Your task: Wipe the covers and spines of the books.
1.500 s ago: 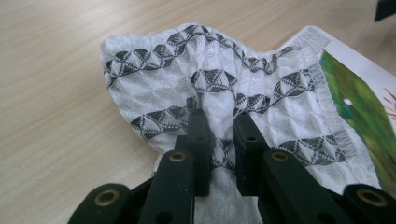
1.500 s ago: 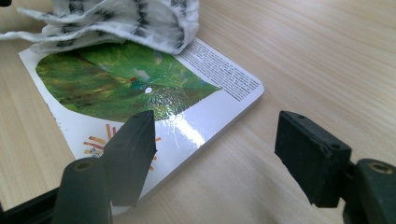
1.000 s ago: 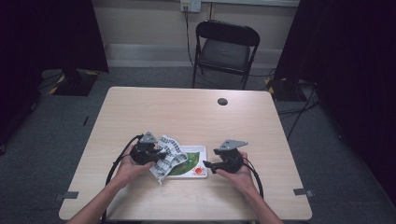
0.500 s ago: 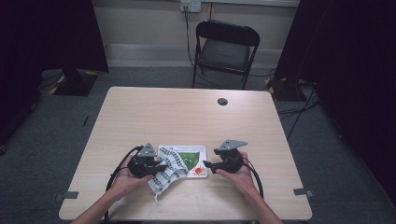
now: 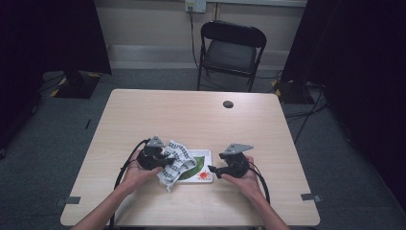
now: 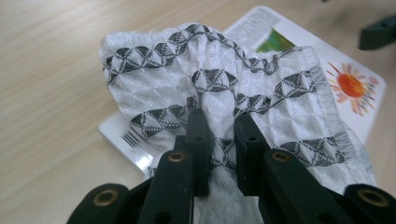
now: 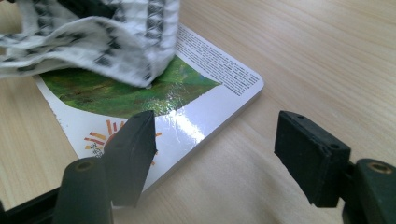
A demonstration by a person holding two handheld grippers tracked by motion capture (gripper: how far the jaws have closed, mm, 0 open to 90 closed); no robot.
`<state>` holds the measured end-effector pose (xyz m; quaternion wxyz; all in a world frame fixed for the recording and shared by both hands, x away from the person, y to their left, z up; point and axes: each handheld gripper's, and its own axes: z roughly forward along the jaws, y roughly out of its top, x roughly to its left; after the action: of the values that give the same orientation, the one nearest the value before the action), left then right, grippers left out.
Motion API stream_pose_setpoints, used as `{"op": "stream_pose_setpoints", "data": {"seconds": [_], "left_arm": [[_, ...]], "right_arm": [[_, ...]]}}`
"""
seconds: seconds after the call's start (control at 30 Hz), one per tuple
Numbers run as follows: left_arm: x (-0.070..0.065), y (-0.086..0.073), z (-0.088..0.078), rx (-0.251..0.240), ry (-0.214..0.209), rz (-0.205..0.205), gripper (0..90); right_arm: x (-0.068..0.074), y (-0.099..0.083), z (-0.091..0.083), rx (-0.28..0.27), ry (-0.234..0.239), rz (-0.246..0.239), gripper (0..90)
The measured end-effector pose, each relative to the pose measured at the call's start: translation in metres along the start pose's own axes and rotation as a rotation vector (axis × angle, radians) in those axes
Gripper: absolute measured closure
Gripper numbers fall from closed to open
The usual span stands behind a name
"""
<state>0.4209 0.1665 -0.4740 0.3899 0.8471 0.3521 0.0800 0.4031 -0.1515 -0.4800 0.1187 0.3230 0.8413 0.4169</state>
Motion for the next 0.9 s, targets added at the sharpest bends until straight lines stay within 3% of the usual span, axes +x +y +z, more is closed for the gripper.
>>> {"op": "stream_pose_setpoints", "data": {"seconds": [0.07, 0.13, 0.27, 0.43, 0.53, 0.77, 0.9], "left_arm": [[0.005, 0.002, 0.004, -0.02, 0.008, -0.028, 79.1], [0.007, 0.006, 0.006, -0.012, 0.031, -0.005, 79.1], [0.009, 0.01, 0.013, -0.035, 0.062, -0.012, 79.1], [0.009, 0.009, 0.012, -0.034, 0.058, 0.024, 79.5], [0.006, 0.008, 0.011, -0.024, 0.032, 0.025, 79.5], [-0.008, 0.005, 0.005, 0.02, 0.007, 0.087, 79.5], [-0.021, -0.008, -0.002, -0.006, -0.002, 0.112, 79.8]], "right_arm": [[-0.001, 0.0, 0.0, 0.0, 0.0, 0.006, 29.2], [-0.001, 0.0, 0.0, -0.004, 0.0, 0.008, 29.2], [-0.002, -0.001, -0.002, -0.002, 0.001, 0.008, 29.2], [-0.002, -0.001, -0.001, 0.0, -0.003, 0.012, 29.2], [-0.002, -0.001, -0.001, 0.001, 0.0, 0.014, 29.2], [-0.004, -0.002, -0.001, 0.005, -0.006, 0.019, 29.2], [-0.004, -0.002, -0.002, -0.001, -0.008, 0.021, 29.0]]}}
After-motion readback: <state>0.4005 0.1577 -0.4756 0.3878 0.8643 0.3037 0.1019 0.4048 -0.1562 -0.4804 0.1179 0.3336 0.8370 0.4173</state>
